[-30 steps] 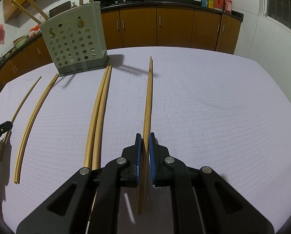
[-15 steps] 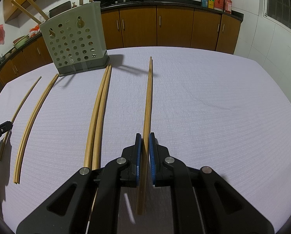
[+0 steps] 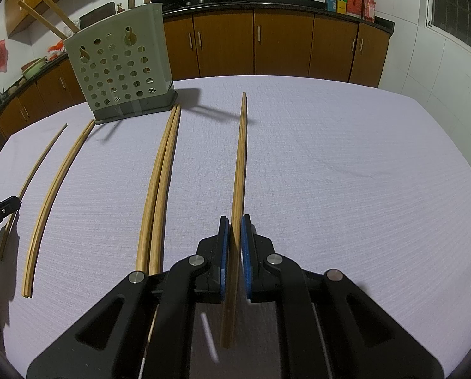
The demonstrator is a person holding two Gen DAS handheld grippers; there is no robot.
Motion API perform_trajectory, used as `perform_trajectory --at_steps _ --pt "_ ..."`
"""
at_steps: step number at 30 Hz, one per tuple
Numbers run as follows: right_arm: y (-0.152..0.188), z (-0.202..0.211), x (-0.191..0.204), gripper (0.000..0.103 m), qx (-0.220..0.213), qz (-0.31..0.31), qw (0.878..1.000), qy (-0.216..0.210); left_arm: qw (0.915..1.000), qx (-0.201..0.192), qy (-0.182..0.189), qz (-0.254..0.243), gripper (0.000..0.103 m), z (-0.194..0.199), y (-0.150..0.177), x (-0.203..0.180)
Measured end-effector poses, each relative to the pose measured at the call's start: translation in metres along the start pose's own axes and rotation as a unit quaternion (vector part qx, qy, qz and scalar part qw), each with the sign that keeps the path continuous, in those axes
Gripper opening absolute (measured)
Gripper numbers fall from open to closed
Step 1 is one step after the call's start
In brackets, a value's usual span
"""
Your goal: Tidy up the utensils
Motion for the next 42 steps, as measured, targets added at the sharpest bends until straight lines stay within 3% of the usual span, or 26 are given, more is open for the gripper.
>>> perform_trajectory --at_steps 16,22,29,42 --pt "0.001 0.009 -0.008 0.008 -0.014 -0.006 1.000 0.001 0.9997 0.000 -0.005 -0.025 0.008 0.013 0.011 -0.002" --pt "-0.024 0.051 -0.019 0.008 -0.084 -0.012 0.996 0.006 0.9976 -0.060 0.004 -0.034 0.008 0.058 -0.014 -0.002" --pt "-0.067 0.105 -0.026 0.008 -0.171 -0.015 0.985 0.003 0.9873 -0.154 0.029 -0.027 0.008 0.121 -0.069 -0.004" --pt "-0.119 0.151 -0.016 0.008 -0.237 -0.019 0.971 -0.024 0.9744 -0.198 0.100 -0.040 0.007 0.163 -0.120 -0.033"
Point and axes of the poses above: each gripper's, at about its wrist camera, not at the fingertips, and z roughly against the way its jaws point, x to its left, y to its underside, the point moved 6 cm from there along -z, roughly the way its jaws point, and after that the axes turned 3 degrees about z, right-handed, at the moved point
